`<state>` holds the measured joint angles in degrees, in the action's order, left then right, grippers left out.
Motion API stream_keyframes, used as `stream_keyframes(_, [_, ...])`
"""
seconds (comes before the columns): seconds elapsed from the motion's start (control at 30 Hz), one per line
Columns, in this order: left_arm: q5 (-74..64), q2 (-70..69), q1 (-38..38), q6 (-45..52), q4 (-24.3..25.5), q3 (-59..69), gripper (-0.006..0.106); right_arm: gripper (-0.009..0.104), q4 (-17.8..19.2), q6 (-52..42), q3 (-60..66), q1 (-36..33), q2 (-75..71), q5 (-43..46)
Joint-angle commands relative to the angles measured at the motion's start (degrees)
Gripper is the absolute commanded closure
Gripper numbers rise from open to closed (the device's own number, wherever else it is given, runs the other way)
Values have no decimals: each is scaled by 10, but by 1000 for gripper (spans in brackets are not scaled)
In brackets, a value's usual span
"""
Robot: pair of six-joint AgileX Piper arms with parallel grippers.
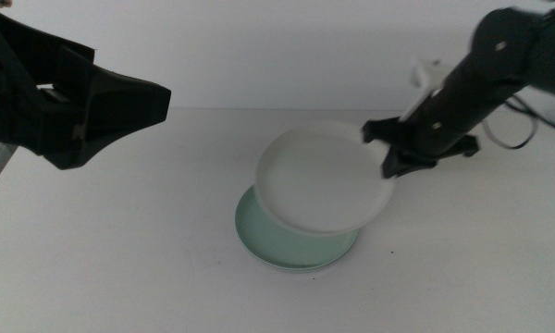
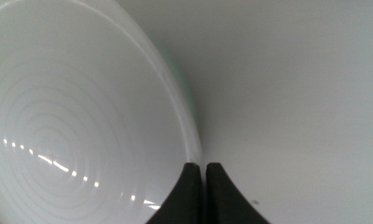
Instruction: Stack the three bowls on top of each other.
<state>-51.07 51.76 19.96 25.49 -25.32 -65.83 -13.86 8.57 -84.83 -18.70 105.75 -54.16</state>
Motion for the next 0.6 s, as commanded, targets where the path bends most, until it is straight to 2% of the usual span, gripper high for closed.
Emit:
stream_keyframes(0.0, [7,-2,-1,0,-1,0,7,97,1,10,-4,-18,16,18])
stream_keyframes(0.13, [7,-2,-1,0,-1,0,7,97,-19,15,-4,-29,46,19])
stream_keyframes(0.57, [7,-2,-1,0,-1,0,7,97,-30,11,-4,-30,66,71])
